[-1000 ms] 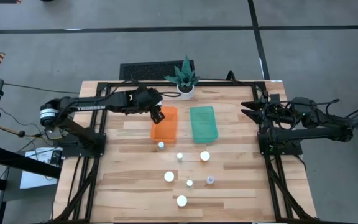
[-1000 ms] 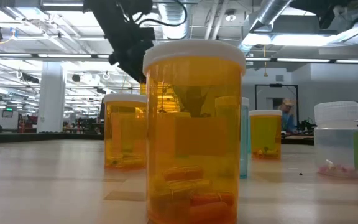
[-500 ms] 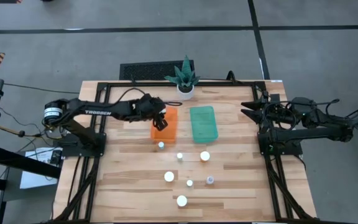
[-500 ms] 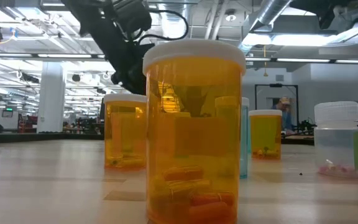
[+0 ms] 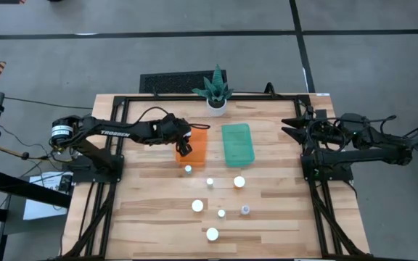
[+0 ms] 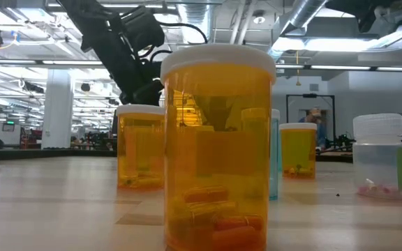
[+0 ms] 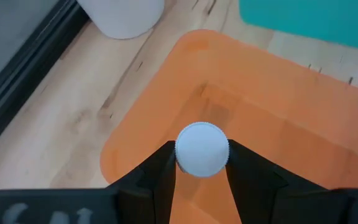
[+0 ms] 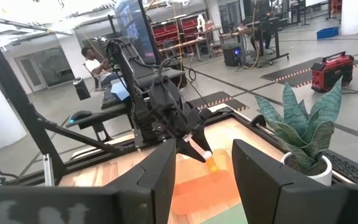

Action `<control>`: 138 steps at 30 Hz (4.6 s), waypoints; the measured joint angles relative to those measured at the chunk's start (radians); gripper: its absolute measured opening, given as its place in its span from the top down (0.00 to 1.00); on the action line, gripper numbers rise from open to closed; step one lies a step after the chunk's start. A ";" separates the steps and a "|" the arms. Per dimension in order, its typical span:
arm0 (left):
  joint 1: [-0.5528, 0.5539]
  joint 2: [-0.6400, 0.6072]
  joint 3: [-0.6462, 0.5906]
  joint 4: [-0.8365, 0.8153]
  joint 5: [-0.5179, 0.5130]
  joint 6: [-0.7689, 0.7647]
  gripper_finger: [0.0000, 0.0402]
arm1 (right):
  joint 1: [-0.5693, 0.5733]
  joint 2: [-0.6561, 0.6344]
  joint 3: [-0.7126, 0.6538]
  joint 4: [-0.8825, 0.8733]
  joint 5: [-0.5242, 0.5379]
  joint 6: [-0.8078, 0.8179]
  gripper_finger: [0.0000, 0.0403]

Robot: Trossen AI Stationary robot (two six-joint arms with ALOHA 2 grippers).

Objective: Pick and place medicine bottles into bin by pill shape (circle, oval)
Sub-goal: Put the small orange pill bottle into the orange bin, then put the top left blue pill bottle into the orange bin

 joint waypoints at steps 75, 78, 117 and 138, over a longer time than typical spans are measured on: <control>0.058 0.033 0.014 -0.013 0.062 0.034 0.42 | 0.000 0.000 0.000 -0.003 -0.001 0.000 0.57; 0.056 0.005 0.030 -0.063 0.061 0.034 0.42 | 0.000 0.000 0.000 -0.003 -0.001 0.000 0.57; -0.532 -0.231 -0.154 0.021 -0.135 -0.344 0.44 | 0.000 0.000 0.000 -0.003 -0.002 -0.001 0.57; -0.512 -0.110 -0.177 0.154 -0.141 -0.230 0.44 | 0.000 0.000 0.000 0.011 -0.001 0.000 0.57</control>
